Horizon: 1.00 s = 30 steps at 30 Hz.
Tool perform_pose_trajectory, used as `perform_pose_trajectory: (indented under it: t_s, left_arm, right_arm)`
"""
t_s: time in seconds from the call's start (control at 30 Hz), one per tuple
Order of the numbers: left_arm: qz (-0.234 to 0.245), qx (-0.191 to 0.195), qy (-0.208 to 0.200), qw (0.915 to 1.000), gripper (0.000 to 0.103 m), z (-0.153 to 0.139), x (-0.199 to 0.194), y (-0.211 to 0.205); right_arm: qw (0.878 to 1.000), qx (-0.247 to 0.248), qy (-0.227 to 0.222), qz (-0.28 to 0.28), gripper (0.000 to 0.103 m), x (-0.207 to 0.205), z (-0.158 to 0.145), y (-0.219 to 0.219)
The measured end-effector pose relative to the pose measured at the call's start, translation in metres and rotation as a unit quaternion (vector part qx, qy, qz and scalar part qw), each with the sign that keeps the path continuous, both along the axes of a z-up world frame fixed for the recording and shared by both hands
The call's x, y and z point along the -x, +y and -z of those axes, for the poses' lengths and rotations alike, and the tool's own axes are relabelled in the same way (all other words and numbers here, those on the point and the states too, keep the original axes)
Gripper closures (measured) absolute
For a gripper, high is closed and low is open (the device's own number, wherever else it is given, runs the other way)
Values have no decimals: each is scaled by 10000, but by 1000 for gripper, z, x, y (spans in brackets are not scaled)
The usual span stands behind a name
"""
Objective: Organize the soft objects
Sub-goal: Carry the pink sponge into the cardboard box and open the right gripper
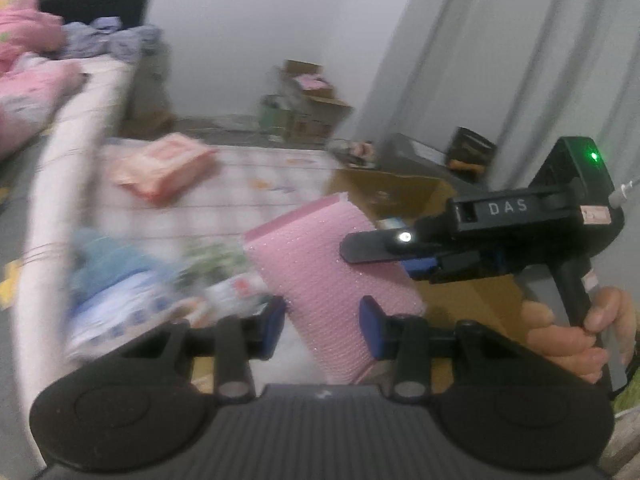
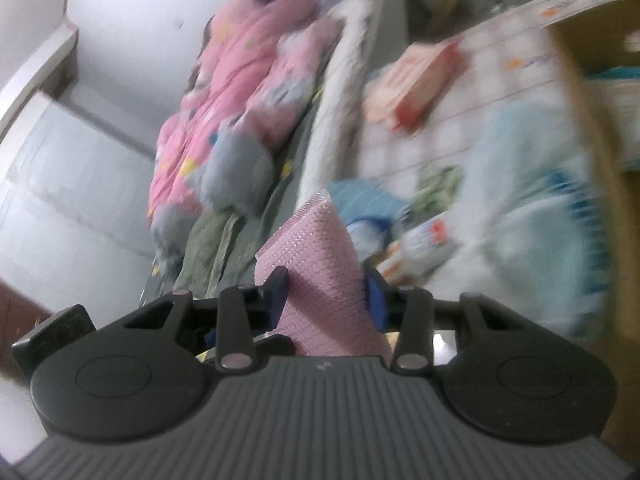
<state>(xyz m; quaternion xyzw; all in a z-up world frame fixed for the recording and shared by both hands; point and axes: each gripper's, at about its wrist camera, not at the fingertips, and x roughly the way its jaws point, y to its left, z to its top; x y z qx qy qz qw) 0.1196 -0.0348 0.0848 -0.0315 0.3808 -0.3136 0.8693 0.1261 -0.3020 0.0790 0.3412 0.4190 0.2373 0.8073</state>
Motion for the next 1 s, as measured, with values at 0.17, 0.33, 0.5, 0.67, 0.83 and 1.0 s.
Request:
perform_pose_trajectory:
  t_s: [0.17,0.33,0.5,0.67,0.83,1.0]
  left_arm:
    - [508,198,57,9985,59,5,-22,-63]
    - [941,268,37,9952,57,7,-46,-133]
    - [1250,240,96,9918,57,12,-73,-195]
    - [1398,33,374,9895,54,26,-107,-251]
    - [1473,-171,613,9870,52,44,-135,-291]
    - [1265,-466,776,9878,47,65,-155,-306]
  right_arm:
    - [9977,3,-8,677,68,19,-1,-69]
    - [9914,49,-4,1311,69,25,-1,-136]
    - [9841,126,84,1768,70,16,2,-198]
    - [9782,495,260,2002,70,-9,9,-239]
    - [9721,854,464,2136,69,-44,24,-274]
    - [9514,2022,468,2277,67,-87,48,-293]
